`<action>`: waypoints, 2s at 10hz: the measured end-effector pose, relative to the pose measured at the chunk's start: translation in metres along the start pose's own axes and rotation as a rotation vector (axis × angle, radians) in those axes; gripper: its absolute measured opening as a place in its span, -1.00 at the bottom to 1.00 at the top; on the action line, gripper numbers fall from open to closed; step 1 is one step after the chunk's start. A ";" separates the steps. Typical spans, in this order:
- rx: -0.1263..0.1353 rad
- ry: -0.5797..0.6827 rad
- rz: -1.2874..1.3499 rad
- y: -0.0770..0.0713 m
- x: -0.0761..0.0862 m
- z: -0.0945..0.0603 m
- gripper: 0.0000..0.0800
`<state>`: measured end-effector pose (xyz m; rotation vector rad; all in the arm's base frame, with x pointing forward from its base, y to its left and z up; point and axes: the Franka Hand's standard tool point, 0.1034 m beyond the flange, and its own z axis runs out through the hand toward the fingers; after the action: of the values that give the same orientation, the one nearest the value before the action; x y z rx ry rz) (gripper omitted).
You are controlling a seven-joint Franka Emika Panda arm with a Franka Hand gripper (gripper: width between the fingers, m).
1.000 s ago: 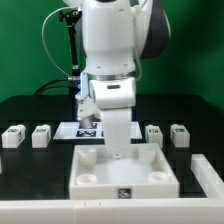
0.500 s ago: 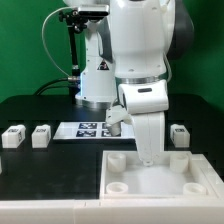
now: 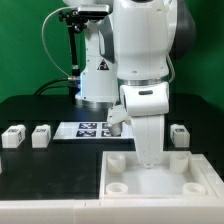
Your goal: Assemble one leg
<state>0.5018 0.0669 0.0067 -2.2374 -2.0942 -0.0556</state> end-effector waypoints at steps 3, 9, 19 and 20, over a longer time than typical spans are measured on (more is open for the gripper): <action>0.000 0.000 0.000 0.000 0.000 0.000 0.35; -0.007 -0.001 0.015 0.000 0.000 -0.003 0.62; -0.084 0.044 0.967 -0.050 0.081 -0.061 0.62; -0.070 0.058 1.141 -0.051 0.083 -0.060 0.62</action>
Offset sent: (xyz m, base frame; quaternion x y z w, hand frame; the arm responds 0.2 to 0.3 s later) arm 0.0000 0.0000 0.0000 0.0000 0.0000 0.0000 1.0000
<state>0.4576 0.1477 0.0742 -3.0175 -0.5475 -0.1138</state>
